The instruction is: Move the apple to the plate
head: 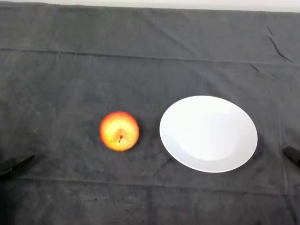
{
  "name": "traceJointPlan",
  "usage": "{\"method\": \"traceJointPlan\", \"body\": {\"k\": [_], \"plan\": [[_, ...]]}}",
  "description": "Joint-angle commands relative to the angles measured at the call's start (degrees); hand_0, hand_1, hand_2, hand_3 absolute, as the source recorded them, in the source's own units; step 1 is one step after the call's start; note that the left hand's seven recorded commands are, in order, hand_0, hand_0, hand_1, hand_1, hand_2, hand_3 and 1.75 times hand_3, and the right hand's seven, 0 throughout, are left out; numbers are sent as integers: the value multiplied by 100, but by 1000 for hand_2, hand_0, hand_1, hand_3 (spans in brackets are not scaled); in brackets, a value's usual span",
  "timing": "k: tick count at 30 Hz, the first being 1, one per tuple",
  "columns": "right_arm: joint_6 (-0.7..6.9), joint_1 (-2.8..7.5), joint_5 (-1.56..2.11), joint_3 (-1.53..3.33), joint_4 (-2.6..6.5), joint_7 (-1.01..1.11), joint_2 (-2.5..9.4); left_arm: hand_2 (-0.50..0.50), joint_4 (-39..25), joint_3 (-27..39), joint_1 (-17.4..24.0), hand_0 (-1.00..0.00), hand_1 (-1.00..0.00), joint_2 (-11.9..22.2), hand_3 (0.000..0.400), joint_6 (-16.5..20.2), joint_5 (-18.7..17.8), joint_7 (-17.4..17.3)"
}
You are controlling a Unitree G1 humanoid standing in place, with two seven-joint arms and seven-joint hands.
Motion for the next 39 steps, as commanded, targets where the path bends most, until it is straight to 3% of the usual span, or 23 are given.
{"method": "traceJointPlan", "body": {"k": [1, 12, 19, 29, 39], "plan": [[3, 29, -2, -53, -20, 66, -95, 0, 189, 137, -307, 0, 0, 94, 0, -75, 103, 34], [2, 30, -3, -53, -22, 66, -94, 0, -182, 51, -269, 0, 0, 101, 0, -156, 289, 187], [2, 31, -4, -54, -25, 64, -92, 0, -531, -86, -287, 0, 0, 88, 0, 0, 474, 305], [0, 37, -3, -55, -38, 55, -86, 0, -1581, -293, -253, 0, 0, 132, 0, 686, 659, 339], [-3, 49, 0, -58, -64, 37, -75, 0, -2900, -837, -270, 0, 0, -198, 0, 1514, 1141, 586]]}}
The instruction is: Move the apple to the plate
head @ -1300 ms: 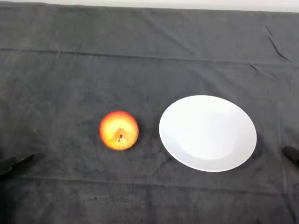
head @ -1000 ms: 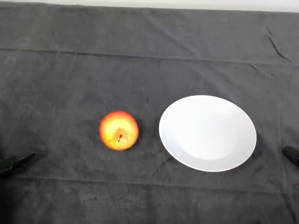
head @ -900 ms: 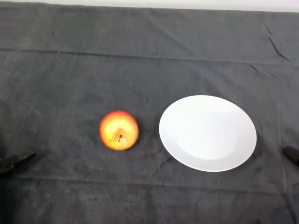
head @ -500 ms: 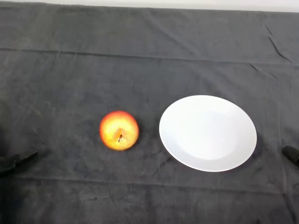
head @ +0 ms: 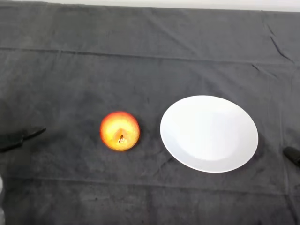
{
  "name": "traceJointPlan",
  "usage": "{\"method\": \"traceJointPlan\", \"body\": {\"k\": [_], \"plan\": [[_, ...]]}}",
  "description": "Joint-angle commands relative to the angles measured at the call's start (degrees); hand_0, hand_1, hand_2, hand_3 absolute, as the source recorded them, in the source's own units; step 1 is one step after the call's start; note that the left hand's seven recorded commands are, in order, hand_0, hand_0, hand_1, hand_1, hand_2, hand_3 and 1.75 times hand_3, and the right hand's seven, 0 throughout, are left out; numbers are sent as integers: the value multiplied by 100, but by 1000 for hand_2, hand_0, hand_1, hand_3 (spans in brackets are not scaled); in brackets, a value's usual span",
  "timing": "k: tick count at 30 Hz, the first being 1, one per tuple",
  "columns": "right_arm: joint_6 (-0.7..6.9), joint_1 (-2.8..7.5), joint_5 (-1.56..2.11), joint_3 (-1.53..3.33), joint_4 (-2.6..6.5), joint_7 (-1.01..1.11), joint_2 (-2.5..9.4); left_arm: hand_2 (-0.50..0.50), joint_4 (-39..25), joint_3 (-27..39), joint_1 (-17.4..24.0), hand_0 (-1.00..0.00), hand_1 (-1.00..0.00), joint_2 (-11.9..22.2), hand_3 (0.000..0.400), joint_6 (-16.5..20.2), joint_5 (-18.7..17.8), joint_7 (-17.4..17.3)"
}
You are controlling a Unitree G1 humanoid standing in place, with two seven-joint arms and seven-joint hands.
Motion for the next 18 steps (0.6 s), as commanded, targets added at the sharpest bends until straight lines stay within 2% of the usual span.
{"method": "traceJointPlan", "body": {"k": [1, 9, 18], "plan": [[-3, 50, 3, -59, -70, 33, -73, 0, -308, -148, -110, 0, 0, -141, 0, 172, 156, 61], [-5, 61, 6, -62, -95, 15, -64, 0, -819, -677, -173, 0, 0, -347, 0, 548, 356, -32], [-4, 70, 11, -65, -117, -2, -58, 0, -681, -1423, -362, 0, 0, -584, 0, 638, 517, -84]]}}
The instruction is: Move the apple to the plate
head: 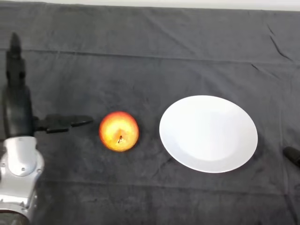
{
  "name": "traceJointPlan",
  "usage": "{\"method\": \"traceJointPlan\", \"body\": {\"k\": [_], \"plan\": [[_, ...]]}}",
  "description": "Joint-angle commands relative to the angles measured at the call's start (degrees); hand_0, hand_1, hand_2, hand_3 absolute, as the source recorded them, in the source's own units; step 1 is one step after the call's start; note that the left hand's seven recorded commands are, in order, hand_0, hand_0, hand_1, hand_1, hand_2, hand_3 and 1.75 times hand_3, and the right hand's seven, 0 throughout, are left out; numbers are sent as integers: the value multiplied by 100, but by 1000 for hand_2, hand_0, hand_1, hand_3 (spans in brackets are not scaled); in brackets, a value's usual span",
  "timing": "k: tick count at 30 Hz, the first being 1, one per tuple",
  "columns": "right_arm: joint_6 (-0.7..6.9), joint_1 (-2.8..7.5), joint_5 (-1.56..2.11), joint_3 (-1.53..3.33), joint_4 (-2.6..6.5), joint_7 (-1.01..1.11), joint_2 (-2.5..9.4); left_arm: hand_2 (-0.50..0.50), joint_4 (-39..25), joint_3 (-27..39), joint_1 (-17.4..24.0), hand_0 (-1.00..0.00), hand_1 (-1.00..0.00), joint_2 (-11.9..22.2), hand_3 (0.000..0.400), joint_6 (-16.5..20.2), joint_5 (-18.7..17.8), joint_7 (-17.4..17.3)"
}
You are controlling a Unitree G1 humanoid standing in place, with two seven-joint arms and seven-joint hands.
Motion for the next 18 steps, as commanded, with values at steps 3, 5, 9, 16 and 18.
{"method": "traceJointPlan", "body": {"k": [3, 5, 9, 16, 18], "plan": [[-3, 68, 13, -65, -121, -4, -59, 0, 132, -344, -405, 0, 0, -77, 0, -30, 124, -60], [-2, 69, 14, -66, -123, -6, -59, 0, 283, -509, -455, 0, 0, -97, 0, -62, 134, -105], [0, 70, 16, -67, -125, -9, -59, 0, 608, -775, -608, 0, 0, -112, 0, -91, 115, -252], [3, 69, 19, -68, -125, -10, -61, 0, 1103, -1090, -847, 0, 0, -141, 0, -126, 51, -482], [5, 69, 20, -68, -124, -10, -61, 0, 1236, -1160, -894, 0, 0, -154, 0, -146, 31, -525]]}}
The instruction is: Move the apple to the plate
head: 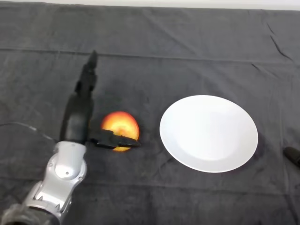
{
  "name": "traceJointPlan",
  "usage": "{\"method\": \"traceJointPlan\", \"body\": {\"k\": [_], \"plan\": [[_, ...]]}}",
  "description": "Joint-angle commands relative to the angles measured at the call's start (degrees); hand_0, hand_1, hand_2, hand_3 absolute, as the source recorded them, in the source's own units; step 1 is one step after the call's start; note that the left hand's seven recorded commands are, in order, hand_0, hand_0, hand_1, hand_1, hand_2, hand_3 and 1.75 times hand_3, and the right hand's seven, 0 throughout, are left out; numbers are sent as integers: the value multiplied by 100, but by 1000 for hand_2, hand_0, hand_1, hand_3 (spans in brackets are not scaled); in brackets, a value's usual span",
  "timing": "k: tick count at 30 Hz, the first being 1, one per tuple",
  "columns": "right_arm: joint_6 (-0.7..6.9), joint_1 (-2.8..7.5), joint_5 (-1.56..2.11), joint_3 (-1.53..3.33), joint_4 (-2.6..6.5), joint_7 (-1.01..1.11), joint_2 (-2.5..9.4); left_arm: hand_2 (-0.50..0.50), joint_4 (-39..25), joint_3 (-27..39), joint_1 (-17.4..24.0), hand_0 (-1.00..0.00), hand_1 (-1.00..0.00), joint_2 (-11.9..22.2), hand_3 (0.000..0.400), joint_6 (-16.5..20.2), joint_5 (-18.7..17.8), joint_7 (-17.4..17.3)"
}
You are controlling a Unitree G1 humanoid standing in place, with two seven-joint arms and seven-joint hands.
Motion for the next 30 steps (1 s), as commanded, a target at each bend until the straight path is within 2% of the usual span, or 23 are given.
{"method": "traceJointPlan", "body": {"k": [1, 8, 9, 10, 11, 12, 13, 23, 30], "plan": [[5, 68, 20, -68, -123, -10, -62, 0, 212, -68, -277, 0, 0, 17, 0, -97, -24, -60], [8, 66, 22, -68, -117, -7, -65, -6, 544, -246, -376, -12, 0, -9, 5, -121, -97, -158], [9, 66, 22, -68, -117, -7, -65, -176, 585, -264, -397, -514, -161, -9, 205, -118, -106, -172], [9, 65, 23, -68, -116, -6, -66, -194, 621, -281, -417, -686, -298, -9, 275, -113, -112, -182], [9, 65, 23, -68, -115, -6, -66, -178, 652, -296, -437, -1000, -643, -7, 400, -107, -117, -190], [10, 64, 23, -68, -114, -5, -66, -39, 683, -311, -458, -1000, -922, -4, 400, -100, -120, -198], [10, 64, 23, -68, -113, -5, -67, 0, 709, -325, -473, -1000, -1000, 0, 400, -98, -119, -201], [12, 60, 24, -67, -104, 1, -70, 0, 800, -467, -521, -1000, -1000, 65, 400, -114, 1, -93], [13, 58, 24, -66, -100, 4, -71, 0, 689, -497, -652, -1000, -1000, 121, 400, 2, 93, -43]]}}
